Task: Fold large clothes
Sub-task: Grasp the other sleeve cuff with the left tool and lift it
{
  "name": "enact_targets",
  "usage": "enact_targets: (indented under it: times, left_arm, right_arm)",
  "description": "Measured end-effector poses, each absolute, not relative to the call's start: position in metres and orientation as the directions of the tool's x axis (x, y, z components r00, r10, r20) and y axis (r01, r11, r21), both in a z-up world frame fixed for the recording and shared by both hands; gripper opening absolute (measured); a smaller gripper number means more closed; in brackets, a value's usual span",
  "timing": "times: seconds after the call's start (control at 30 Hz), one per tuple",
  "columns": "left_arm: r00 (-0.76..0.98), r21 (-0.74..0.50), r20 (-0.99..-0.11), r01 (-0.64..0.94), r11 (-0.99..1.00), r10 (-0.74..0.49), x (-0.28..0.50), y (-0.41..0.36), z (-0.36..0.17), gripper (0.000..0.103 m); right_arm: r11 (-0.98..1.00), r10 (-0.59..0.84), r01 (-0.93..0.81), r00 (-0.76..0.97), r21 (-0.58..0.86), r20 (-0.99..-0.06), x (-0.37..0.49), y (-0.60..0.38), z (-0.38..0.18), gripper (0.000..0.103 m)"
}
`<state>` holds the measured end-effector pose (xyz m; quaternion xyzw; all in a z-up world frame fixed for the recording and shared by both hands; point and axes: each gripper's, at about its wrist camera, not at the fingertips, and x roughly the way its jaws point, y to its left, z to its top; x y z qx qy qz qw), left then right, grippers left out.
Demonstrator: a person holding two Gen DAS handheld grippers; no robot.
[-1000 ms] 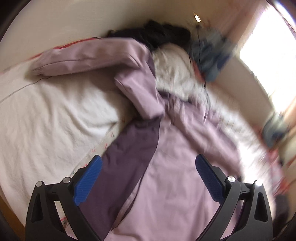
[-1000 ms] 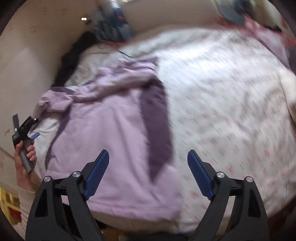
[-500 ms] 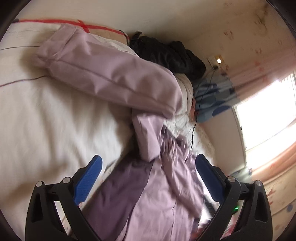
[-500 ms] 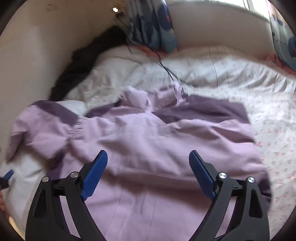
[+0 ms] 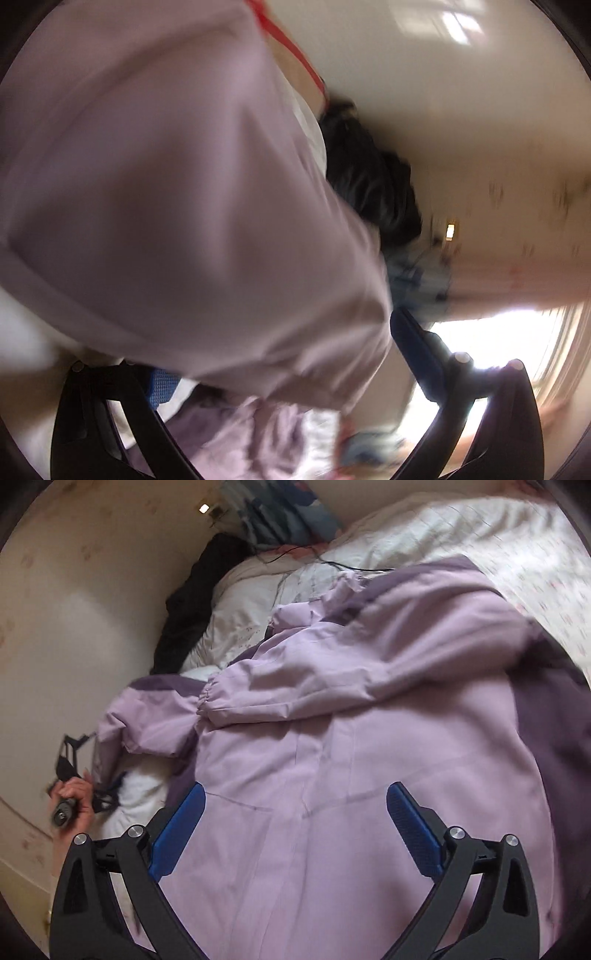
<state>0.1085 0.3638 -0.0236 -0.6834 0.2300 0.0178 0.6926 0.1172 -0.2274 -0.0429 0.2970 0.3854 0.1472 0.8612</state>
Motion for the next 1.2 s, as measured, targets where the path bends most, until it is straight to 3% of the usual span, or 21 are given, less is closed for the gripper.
enact_targets:
  times: [0.23, 0.27, 0.3, 0.33, 0.37, 0.4, 0.6, 0.87, 1.03, 1.2]
  left_arm:
    - [0.923, -0.909, -0.333, -0.368, -0.196, -0.191, 0.102, 0.379, -0.038, 0.093]
    - [0.925, -0.910, -0.341, -0.369, -0.191, -0.166, 0.102, 0.378, -0.034, 0.082]
    - [0.929, -0.917, -0.340, -0.362, -0.166, -0.143, 0.102, 0.376, -0.029, 0.063]
    - [0.931, -0.926, -0.342, -0.357, -0.124, -0.125, 0.104, 0.374, -0.022, 0.054]
    - [0.936, -0.936, -0.339, -0.345, -0.062, -0.100, 0.105, 0.371, -0.011, 0.036]
    - [0.940, -0.943, -0.329, -0.332, -0.021, -0.086, 0.106, 0.368, -0.001, 0.031]
    - [0.963, -0.917, -0.266, -0.236, 0.322, -0.053, 0.120, 0.337, 0.097, 0.025]
    - [0.957, -0.842, -0.148, 0.010, 0.540, -0.248, 0.152, 0.222, 0.197, 0.023]
    - [0.911, -0.792, -0.124, 0.148, 0.592, -0.393, 0.170, 0.132, 0.224, 0.023]
    - [0.825, -0.681, -0.192, 0.278, 0.678, -0.531, 0.188, 0.011, 0.220, 0.023]
  right_arm:
    - [0.691, 0.587, -0.041, 0.614, 0.721, -0.528, 0.097, -0.222, -0.043, 0.095]
    - [0.684, 0.592, -0.046, 0.617, 0.728, -0.518, 0.094, -0.223, -0.040, 0.095]
    - [0.679, 0.596, -0.050, 0.621, 0.732, -0.510, 0.093, -0.224, -0.037, 0.095]
    - [0.673, 0.603, -0.060, 0.622, 0.737, -0.499, 0.092, -0.225, -0.033, 0.095]
    - [0.667, 0.609, -0.069, 0.625, 0.742, -0.488, 0.091, -0.226, -0.029, 0.095]
    - [0.660, 0.613, -0.075, 0.629, 0.747, -0.479, 0.090, -0.228, -0.026, 0.095]
    - [0.618, 0.599, -0.058, 0.681, 0.784, -0.422, 0.083, -0.264, -0.006, 0.095]
    - [0.567, 0.545, 0.003, 0.749, 0.824, -0.378, 0.073, -0.319, 0.002, 0.095]
    - [0.521, 0.536, 0.018, 0.771, 0.854, -0.343, 0.068, -0.344, 0.002, 0.095]
    - [0.461, 0.497, 0.054, 0.812, 0.886, -0.307, 0.059, -0.377, -0.003, 0.095]
